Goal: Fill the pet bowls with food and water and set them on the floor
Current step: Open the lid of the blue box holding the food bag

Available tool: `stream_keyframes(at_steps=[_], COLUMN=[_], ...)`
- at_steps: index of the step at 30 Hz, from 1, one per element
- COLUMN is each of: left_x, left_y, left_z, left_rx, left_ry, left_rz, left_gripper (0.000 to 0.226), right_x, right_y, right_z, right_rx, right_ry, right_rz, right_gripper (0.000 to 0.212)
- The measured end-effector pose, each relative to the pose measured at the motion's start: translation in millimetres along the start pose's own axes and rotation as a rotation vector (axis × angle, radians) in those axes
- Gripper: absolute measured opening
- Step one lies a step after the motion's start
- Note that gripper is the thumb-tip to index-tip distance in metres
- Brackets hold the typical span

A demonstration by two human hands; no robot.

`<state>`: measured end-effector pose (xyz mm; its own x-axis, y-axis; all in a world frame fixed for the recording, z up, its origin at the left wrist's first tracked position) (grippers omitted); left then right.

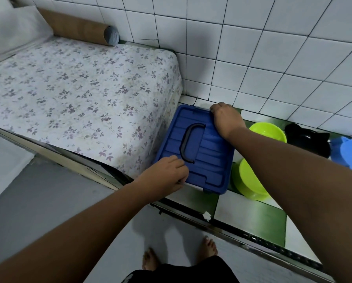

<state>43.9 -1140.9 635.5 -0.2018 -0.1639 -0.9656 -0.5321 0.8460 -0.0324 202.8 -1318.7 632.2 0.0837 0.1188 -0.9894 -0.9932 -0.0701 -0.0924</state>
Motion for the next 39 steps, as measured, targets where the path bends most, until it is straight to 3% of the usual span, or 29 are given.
stream_keyframes(at_steps=[5,13,20,31,35,39], left_x=[-1.4,-5.9,-3.8,-3.5,-6.4,-0.6], left_y=[7.6,18.9,20.3,15.4,18.2,25.1], left_z=[-3.8,-12.6,-20.6,-21.4,-21.0,-23.6], left_rx=[0.062,0.135,0.138,0.14,0.112,0.087], left_ry=[-0.073,-0.206,-0.287,-0.314,-0.305,-0.355], left_rz=[-0.184,-0.324,-0.366,-0.284,-0.296,-0.358], left_gripper=[0.013,0.014,0.012,0.011,0.001,0.012], right_x=[2.5,2.0,2.7,0.7,-0.1,0.8], right_y=[-1.4,0.0,-0.3,0.5,1.5,0.7], right_z=[-9.8,-11.9,-12.8,-12.9,-12.5,-13.2], right_rx=[0.053,0.066,0.089,0.07,0.071,0.071], right_ry=[-0.16,-0.287,-0.294,-0.288,-0.284,-0.267], right_rz=[0.019,-0.015,-0.022,-0.06,-0.06,-0.043], right_gripper=[0.032,0.033,0.034,0.032,0.031,0.031])
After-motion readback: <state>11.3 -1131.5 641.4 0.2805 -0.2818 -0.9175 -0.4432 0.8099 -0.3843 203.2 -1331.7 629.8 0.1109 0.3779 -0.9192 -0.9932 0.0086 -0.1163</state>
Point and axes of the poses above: each hand's wrist, its own y-axis away from the middle knuckle, its own x-axis out of the palm, z = x × y, the point moved 9 cm from there along -y, towards the middle knuckle, and after that the axes turned 2 degrees about y, right-handed, at the moved point
